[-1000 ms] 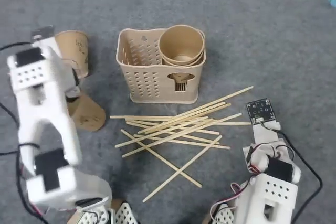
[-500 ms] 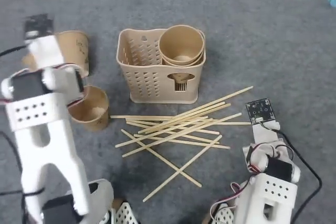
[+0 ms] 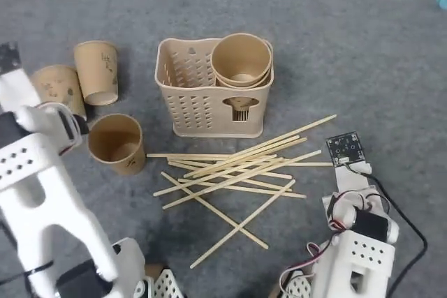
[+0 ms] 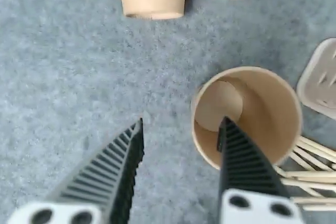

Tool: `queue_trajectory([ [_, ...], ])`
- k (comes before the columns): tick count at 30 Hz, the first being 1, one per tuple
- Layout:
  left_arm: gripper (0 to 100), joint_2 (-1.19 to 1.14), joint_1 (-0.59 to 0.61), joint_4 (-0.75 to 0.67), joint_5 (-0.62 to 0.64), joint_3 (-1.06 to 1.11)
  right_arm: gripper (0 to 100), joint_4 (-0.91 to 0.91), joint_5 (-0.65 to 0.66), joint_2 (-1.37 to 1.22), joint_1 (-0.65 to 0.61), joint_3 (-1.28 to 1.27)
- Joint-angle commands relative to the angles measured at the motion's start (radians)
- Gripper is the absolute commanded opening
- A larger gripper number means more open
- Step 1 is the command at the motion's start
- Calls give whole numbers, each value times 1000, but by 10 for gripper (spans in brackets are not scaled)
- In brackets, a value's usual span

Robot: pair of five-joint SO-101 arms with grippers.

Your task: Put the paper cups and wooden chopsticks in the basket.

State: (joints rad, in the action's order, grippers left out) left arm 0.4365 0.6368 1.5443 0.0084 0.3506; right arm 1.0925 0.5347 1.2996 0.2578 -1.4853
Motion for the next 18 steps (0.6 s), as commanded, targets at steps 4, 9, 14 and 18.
queue_trajectory([
  [4, 224, 34, 3, -222, -3, 200, 22, 12, 18, 18, 12, 8],
  [9, 217, 34, -29, -278, -3, 292, 22, 13, 17, 18, 12, 8],
  [14, 125, 34, -109, -339, -3, 351, 22, 15, 14, 18, 12, 8],
  [18, 88, 34, -147, -342, -3, 351, 22, 27, 17, 18, 13, 9],
])
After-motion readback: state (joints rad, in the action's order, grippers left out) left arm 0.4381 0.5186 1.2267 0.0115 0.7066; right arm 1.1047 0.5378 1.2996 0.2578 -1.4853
